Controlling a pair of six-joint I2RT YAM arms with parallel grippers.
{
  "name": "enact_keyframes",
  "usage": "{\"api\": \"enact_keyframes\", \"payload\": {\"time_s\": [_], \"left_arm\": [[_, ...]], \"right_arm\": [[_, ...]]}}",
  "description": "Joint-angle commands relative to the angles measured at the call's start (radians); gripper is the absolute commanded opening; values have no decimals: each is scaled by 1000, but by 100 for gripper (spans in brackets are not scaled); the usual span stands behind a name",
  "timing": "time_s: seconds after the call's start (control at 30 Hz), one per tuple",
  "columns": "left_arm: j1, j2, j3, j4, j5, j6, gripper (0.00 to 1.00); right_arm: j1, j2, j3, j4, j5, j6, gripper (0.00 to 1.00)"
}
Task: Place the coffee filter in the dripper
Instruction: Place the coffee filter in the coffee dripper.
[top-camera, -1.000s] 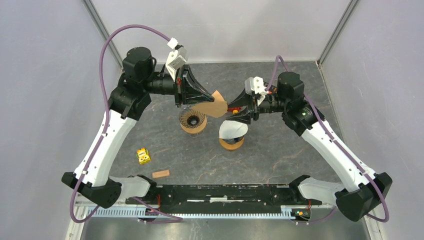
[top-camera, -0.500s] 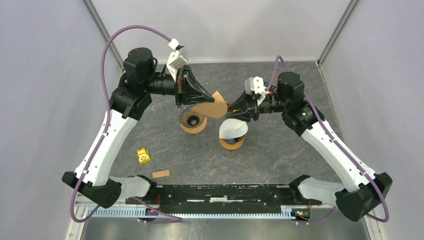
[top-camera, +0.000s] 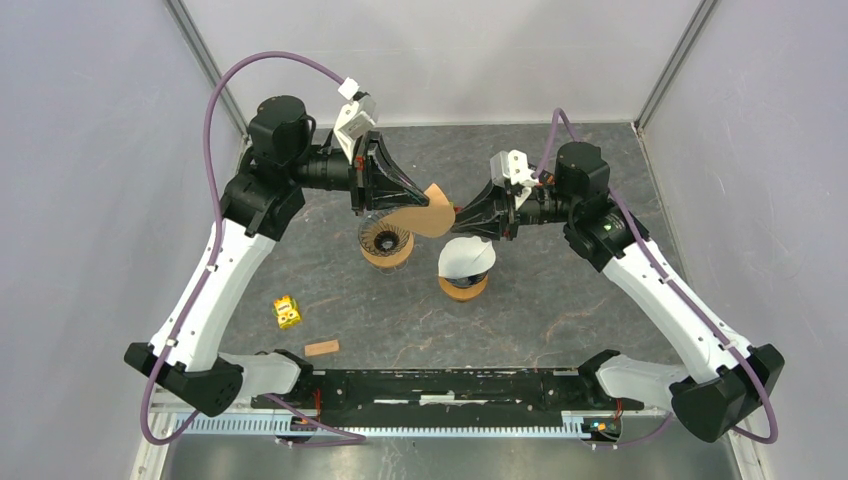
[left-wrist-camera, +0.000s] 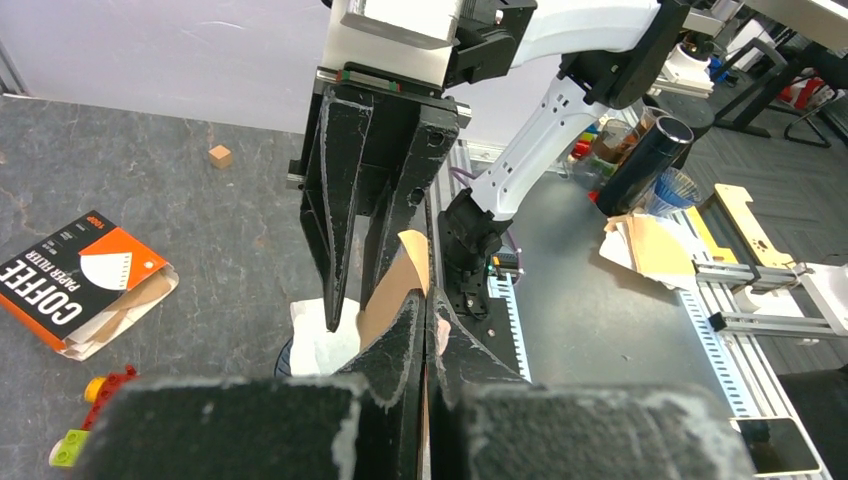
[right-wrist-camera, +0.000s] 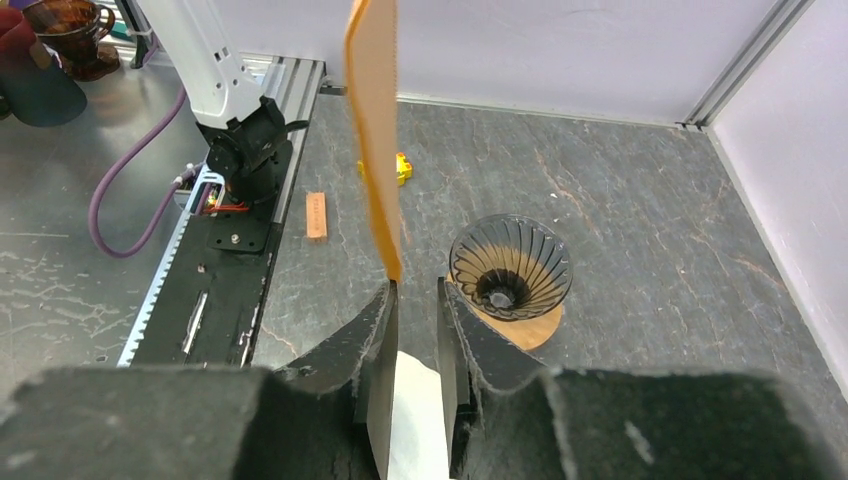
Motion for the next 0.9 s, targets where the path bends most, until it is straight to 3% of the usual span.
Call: {"api": "enact_keyframes", "payload": {"time_s": [0.0, 0.3, 0.57, 0.87], "left_arm": [[2, -19, -7, 37, 33, -37, 2], [3, -20, -5, 45, 37, -41, 2], [3, -25, -10, 50, 55, -41, 2], [3, -29, -20, 61, 65, -48, 2]], "right_arm": [[4, 10, 43, 62, -21, 37, 25], [4, 19, 37, 89, -32, 62, 23], [4, 9, 33, 13, -33, -39, 20], [4, 10, 43, 5, -41, -47, 19]]}}
